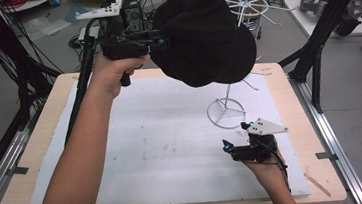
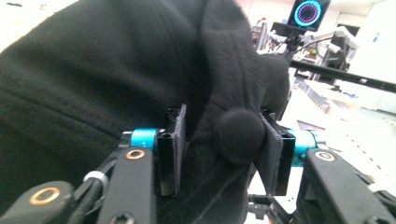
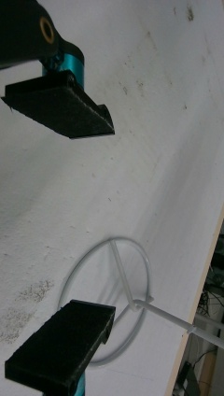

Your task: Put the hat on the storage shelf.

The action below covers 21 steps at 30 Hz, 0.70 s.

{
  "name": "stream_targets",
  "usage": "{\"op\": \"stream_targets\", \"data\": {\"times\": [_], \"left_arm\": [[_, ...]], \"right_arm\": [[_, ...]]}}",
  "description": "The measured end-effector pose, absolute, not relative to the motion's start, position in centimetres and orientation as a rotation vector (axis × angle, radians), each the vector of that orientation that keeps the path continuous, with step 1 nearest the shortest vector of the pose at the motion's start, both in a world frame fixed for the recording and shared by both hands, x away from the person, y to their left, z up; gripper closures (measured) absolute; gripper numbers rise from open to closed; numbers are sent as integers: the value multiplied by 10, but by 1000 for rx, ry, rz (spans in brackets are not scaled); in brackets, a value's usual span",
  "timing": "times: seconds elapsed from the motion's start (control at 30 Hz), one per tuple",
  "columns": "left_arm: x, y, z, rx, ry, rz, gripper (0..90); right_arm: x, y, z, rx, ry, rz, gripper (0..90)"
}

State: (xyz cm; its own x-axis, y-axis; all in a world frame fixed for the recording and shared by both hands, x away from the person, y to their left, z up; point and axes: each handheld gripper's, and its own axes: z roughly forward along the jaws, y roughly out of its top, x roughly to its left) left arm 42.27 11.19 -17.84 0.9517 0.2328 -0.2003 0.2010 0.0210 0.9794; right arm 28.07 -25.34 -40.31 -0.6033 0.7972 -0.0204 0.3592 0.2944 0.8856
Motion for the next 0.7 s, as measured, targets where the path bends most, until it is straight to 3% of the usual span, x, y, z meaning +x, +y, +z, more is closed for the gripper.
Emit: {"op": "stream_targets", "data": {"times": [0.13,0.37,0.7], "left_arm": [[422,113,-185,1570,371,36,487],[420,124,-188,1542,385,48,460],[409,141,-198,1593,396,81,355]], "right_arm": [[281,-253,-403,1030,2106,1257,108],[281,-252,-404,1034,2110,1248,108],[281,-251,-404,1025,2114,1251,108]]}}
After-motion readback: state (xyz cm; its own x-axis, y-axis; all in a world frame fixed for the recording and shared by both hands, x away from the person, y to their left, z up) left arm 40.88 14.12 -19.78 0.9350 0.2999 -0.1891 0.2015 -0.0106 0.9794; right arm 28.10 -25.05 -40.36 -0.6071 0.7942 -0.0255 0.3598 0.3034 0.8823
